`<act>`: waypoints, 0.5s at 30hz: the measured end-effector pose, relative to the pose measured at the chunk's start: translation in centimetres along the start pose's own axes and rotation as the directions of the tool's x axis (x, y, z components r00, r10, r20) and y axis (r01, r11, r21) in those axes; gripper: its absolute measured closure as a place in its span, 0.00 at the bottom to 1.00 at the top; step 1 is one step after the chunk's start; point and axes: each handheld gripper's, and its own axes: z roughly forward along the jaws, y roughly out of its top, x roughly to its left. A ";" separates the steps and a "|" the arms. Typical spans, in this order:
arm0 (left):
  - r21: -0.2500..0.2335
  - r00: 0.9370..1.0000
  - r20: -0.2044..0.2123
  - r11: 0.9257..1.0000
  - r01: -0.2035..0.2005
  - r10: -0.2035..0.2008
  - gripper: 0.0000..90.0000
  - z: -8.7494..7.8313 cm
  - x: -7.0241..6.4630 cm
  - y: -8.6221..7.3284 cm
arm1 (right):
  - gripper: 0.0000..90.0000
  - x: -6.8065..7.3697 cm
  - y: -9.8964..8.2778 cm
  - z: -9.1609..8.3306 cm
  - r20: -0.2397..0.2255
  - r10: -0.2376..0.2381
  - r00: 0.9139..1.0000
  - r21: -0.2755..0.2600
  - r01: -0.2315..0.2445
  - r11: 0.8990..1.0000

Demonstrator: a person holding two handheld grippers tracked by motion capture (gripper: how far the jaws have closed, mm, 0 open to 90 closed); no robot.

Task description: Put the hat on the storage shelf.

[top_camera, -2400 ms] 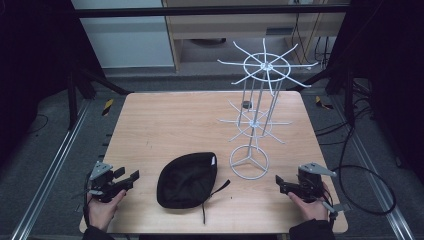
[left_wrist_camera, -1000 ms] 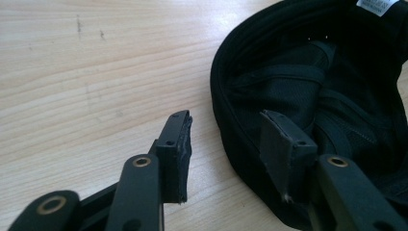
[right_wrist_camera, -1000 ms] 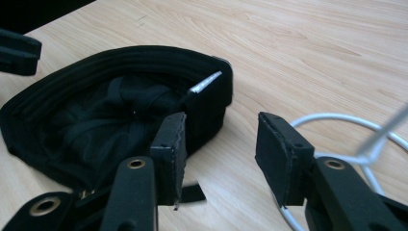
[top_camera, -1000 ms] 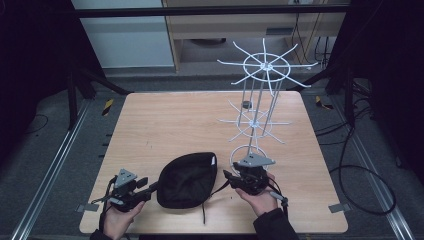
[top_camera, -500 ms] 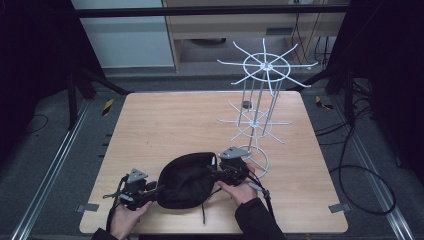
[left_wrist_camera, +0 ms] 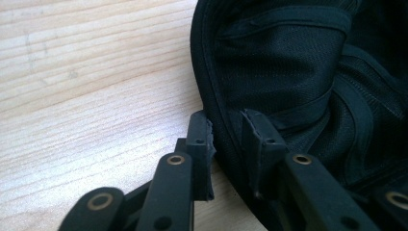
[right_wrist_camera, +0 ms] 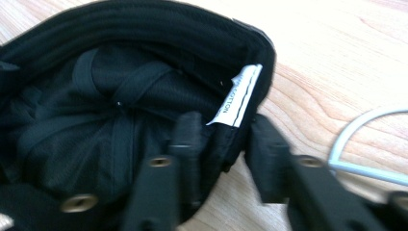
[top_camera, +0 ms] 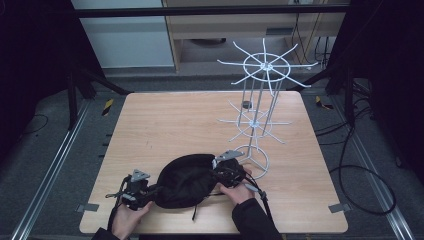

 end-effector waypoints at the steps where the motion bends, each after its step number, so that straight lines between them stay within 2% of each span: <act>1: -0.002 1.000 -0.007 1.000 0.001 -0.001 0.84 0.0 0.1 0.1 | 0.88 0.0 0.0 -0.3 -0.001 -0.013 1.000 -0.022 0.013 1.000; 2: -0.002 1.000 -0.007 1.000 0.001 -0.001 0.85 0.0 0.1 0.1 | 0.88 0.0 0.0 -0.3 -0.001 -0.013 1.000 -0.022 0.013 1.000; 3: -0.006 1.000 -0.009 1.000 0.005 -0.005 0.85 0.0 0.2 0.1 | 0.89 0.2 0.1 -1.0 -0.017 -0.019 1.000 -0.070 0.017 0.997; 5: -0.023 1.000 -0.019 0.999 0.022 -0.022 0.87 0.2 0.5 0.4 | 0.90 0.6 0.2 -1.7 -0.032 -0.062 0.998 -0.127 0.057 0.990; 7: -0.038 0.999 -0.032 0.999 0.031 -0.032 0.88 0.4 0.7 0.8 | 0.90 1.4 0.5 -2.5 -0.046 -0.110 0.993 -0.179 0.100 0.979; 8: -0.038 0.999 -0.032 0.999 0.031 -0.032 0.88 0.4 0.7 0.8 | 0.90 1.4 0.5 -2.5 -0.046 -0.110 0.993 -0.179 0.100 0.979; 10: -0.058 0.998 -0.040 0.997 0.055 -0.058 0.89 0.8 1.0 1.4 | 0.89 2.3 0.9 -3.3 -0.061 -0.165 0.984 -0.235 0.146 0.961; 12: -0.066 0.996 -0.040 0.995 0.074 -0.077 0.89 1.2 1.4 1.8 | 0.89 3.1 1.1 -3.9 -0.082 -0.212 0.974 -0.265 0.184 0.947; 13: -0.077 0.995 -0.043 0.993 0.085 -0.088 0.90 1.6 1.5 2.2 | 0.89 3.6 1.1 -4.2 -0.101 -0.252 0.963 -0.282 0.215 0.935; 14: -0.083 0.995 -0.040 0.993 0.088 -0.091 0.90 1.8 1.5 2.4 | 0.89 3.9 1.1 -4.3 -0.111 -0.270 0.957 -0.282 0.230 0.931; 15: -0.083 0.995 -0.040 0.993 0.088 -0.091 0.90 1.8 1.5 2.4 | 0.89 3.9 1.1 -4.3 -0.111 -0.270 0.957 -0.282 0.230 0.931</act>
